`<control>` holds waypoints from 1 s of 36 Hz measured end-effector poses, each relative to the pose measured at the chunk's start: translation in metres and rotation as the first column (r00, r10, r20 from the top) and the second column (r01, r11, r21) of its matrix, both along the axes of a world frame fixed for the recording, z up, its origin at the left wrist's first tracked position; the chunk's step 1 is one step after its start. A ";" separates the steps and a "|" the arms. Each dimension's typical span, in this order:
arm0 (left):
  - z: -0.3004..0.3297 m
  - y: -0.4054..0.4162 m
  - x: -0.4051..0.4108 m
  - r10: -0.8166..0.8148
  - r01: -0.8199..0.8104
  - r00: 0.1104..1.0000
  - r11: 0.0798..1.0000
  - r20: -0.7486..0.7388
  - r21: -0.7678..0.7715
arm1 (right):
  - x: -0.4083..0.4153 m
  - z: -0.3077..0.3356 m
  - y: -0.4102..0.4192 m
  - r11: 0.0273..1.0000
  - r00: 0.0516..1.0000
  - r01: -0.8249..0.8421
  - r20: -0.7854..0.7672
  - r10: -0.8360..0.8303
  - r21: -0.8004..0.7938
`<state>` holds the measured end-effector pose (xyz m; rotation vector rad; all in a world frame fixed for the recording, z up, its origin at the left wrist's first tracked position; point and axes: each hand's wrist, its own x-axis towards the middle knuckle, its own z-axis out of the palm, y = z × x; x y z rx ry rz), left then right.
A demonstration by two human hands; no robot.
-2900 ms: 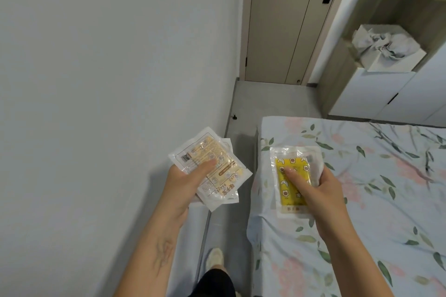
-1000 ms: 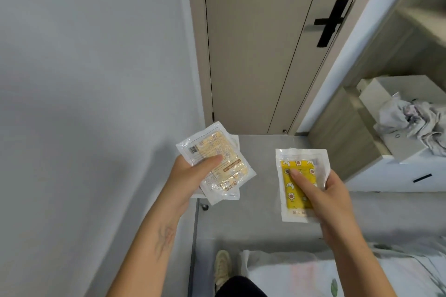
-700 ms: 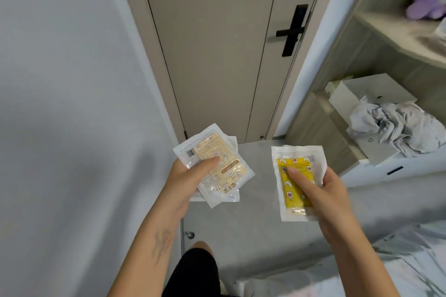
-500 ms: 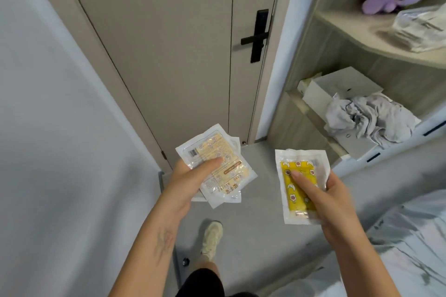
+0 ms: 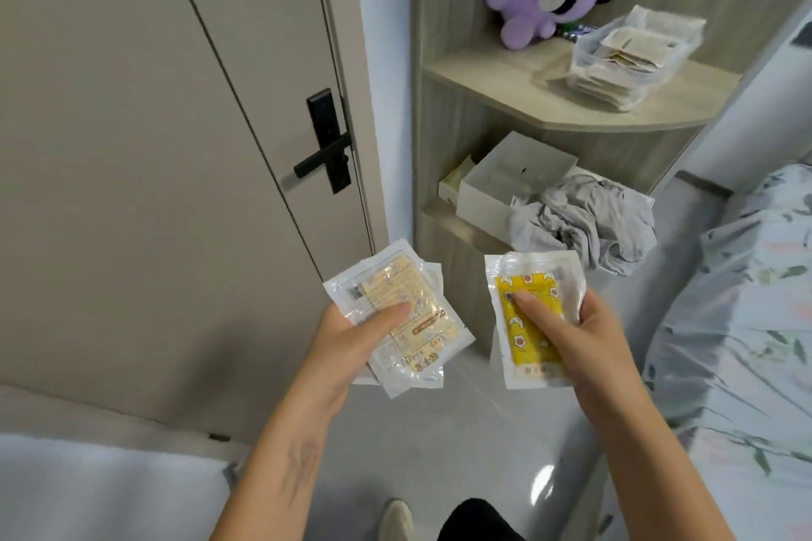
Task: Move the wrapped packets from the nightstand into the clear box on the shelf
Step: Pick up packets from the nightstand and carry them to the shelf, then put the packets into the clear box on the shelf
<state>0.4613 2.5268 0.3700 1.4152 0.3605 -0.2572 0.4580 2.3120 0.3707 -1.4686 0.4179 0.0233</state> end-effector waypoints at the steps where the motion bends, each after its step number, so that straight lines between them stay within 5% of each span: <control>1: 0.000 -0.004 0.011 -0.026 0.026 1.000 1.000 -0.006 0.001 | 0.006 0.000 -0.004 1.000 1.000 0.025 0.004 -0.025 0.005; 14: -0.003 -0.126 0.149 -0.196 0.196 0.980 0.980 -0.025 -0.019 | 0.105 -0.004 -0.124 0.974 0.977 0.211 0.019 -0.210 -0.085; 31: 0.026 -0.311 0.278 -0.001 0.013 0.998 0.982 0.065 -0.189 | 0.279 0.043 -0.311 0.986 0.990 -0.121 0.051 0.128 -0.115; 36: 0.045 -0.317 0.310 0.024 -0.009 0.978 0.998 0.209 -0.069 | 0.315 0.054 -0.310 0.969 0.964 -0.212 0.190 0.187 0.124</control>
